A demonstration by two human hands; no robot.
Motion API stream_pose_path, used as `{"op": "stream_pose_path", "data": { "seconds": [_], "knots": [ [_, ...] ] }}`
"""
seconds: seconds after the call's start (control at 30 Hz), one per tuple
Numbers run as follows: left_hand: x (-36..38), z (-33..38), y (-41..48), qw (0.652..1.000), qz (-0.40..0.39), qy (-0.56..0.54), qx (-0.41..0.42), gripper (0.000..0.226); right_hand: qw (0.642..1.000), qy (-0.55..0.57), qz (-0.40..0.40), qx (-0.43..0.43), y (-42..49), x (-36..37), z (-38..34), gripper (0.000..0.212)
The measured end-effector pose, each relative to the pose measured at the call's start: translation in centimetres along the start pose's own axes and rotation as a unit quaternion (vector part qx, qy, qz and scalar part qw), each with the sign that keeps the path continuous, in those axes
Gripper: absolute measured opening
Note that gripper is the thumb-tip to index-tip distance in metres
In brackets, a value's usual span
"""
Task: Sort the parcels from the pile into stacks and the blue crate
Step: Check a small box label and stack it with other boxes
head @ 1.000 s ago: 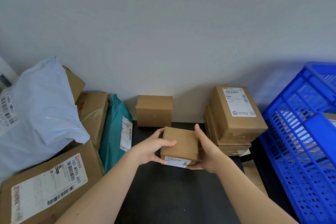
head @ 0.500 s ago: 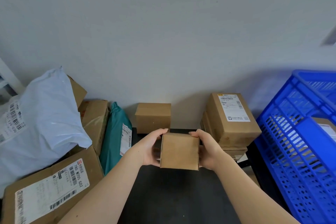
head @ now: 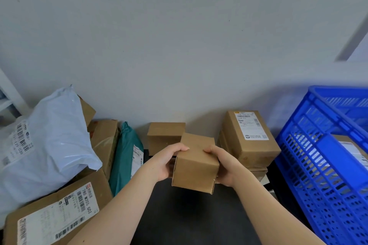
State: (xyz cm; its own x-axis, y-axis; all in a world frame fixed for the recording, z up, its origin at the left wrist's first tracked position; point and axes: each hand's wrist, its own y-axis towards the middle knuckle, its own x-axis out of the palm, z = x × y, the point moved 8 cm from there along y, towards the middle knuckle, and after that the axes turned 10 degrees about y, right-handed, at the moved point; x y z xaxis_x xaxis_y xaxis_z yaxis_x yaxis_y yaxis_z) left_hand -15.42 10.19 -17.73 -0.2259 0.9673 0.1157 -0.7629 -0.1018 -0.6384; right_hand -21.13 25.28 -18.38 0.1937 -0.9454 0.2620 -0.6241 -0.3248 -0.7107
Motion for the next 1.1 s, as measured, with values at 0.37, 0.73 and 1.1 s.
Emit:
{"op": "stream_pose_path", "data": {
  "seconds": [0.37, 0.73, 1.1],
  "knots": [
    [0.3, 1.1, -0.4, 0.999, 0.025, 0.016, 0.033, 0.030, 0.997, -0.048, -0.003, -0.066, 0.0, 0.8, -1.9, 0.049],
    [-0.2, 1.6, -0.5, 0.999, 0.029, 0.009, 0.032, 0.040, 0.995, -0.036, -0.015, -0.094, -0.2, 1.2, -2.5, 0.061],
    [0.0, 2.2, -1.0, 0.996, -0.028, 0.069, 0.058, 0.038, 0.989, -0.061, -0.073, -0.113, -0.9, 1.0, -2.7, 0.066]
  ]
}}
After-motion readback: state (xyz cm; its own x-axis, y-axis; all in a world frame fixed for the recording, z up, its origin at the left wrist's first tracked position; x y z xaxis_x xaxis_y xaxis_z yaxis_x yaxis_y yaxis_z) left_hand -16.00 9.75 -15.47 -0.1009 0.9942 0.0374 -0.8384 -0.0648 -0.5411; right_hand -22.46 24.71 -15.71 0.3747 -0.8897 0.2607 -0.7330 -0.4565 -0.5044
